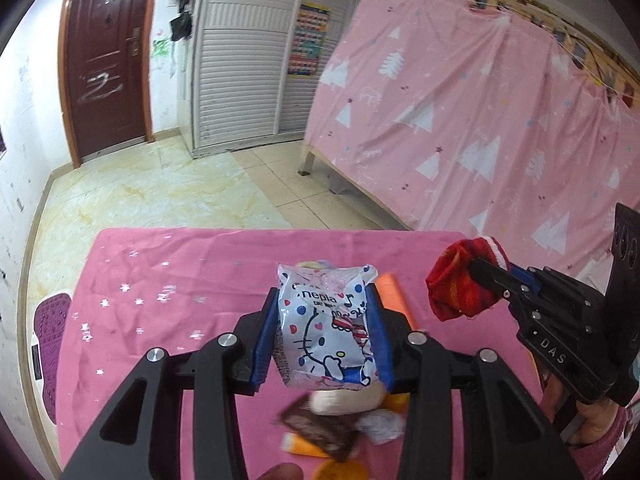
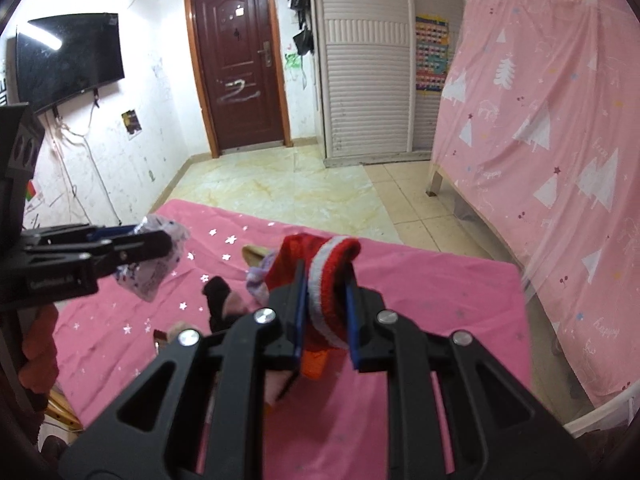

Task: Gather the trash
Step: 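Carry both items to the yellow bin and open both tools over it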

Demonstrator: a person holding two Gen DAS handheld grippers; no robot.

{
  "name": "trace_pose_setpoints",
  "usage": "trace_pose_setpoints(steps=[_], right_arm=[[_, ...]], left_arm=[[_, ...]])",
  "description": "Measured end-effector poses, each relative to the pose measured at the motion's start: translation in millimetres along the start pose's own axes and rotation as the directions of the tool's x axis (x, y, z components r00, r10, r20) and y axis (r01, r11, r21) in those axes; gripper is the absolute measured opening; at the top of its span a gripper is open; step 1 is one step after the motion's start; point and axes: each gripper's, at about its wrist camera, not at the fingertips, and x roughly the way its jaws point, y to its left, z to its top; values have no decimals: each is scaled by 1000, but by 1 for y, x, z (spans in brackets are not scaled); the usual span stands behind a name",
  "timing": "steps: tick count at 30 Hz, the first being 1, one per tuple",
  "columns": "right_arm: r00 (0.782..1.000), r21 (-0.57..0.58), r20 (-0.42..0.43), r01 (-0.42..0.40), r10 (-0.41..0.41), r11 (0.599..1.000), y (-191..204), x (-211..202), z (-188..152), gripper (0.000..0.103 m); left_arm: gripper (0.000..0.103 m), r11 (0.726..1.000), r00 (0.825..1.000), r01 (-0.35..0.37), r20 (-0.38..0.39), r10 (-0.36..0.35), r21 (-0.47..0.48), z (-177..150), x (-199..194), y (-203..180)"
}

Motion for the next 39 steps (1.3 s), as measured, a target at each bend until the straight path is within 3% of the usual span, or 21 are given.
trace_pose_setpoints(steps=[10, 18, 24, 39], right_arm=[[996, 83, 40, 81, -85, 993, -59, -47, -28, 16], [984, 171, 41, 166, -176, 971, -119, -84, -65, 16], [971, 239, 7, 228, -237, 944, -161, -103, -97, 16], [953, 265, -85, 304, -292, 915, -204, -120, -152, 16]], left_arm=[[36, 993, 996, 74, -48, -69, 97, -9, 14, -84], [36, 975, 983, 158, -116, -141, 156, -22, 30, -147], [36, 956, 971, 206, -166, -173, 210, -33, 43, -196], [36, 897, 946, 280, -258, -198, 341, -68, 74, -308]])
